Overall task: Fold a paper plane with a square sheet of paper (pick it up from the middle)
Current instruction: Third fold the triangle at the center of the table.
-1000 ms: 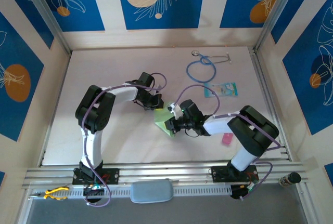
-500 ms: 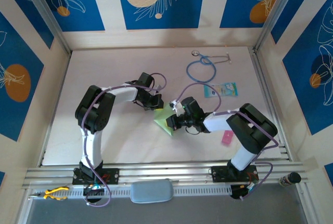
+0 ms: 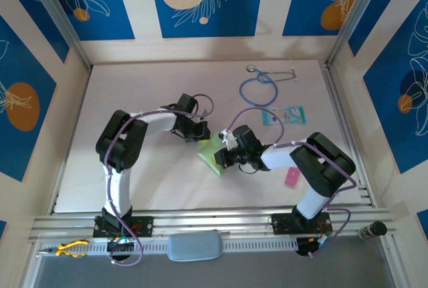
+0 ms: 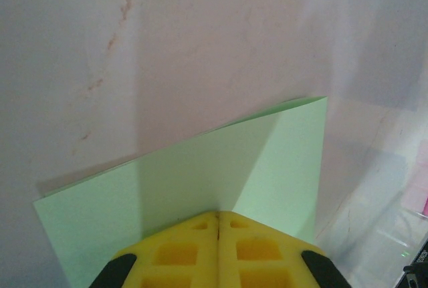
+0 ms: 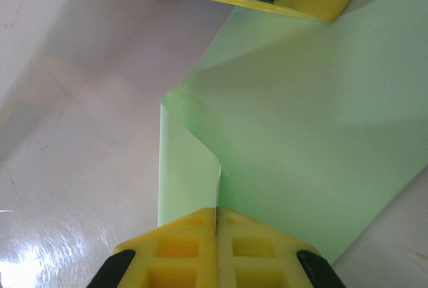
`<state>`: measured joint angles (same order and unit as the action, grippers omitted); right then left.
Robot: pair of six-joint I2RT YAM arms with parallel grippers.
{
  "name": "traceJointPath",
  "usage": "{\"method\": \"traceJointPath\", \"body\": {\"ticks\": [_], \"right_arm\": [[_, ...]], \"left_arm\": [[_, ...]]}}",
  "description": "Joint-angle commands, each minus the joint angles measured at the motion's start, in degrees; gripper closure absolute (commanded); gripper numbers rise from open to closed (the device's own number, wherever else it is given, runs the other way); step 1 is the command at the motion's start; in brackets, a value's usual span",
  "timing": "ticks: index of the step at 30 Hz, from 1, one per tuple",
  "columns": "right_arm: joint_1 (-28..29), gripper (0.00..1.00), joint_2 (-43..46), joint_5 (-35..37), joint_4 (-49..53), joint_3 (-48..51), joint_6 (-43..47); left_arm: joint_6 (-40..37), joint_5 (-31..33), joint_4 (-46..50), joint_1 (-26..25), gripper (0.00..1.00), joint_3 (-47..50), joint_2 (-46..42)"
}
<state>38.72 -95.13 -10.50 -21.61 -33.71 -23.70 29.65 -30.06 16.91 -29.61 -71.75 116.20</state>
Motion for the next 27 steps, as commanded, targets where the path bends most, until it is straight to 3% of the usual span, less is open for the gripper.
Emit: {"method": "traceJointPath", "body": {"ticks": [1,27], "right_arm": [[-0.3,1.0,-0.4,0.5,1.4,-0.9,-0.3],[-0.5,1.0,-1.6,3.3,4.3,-2.2,0.0]], "left_arm": [[0.1,2.9,2.8,-0.4,0.93,2.0,0.3],[0.3,3.3,2.7,-0.4,0.93,2.0,0.1]]}}
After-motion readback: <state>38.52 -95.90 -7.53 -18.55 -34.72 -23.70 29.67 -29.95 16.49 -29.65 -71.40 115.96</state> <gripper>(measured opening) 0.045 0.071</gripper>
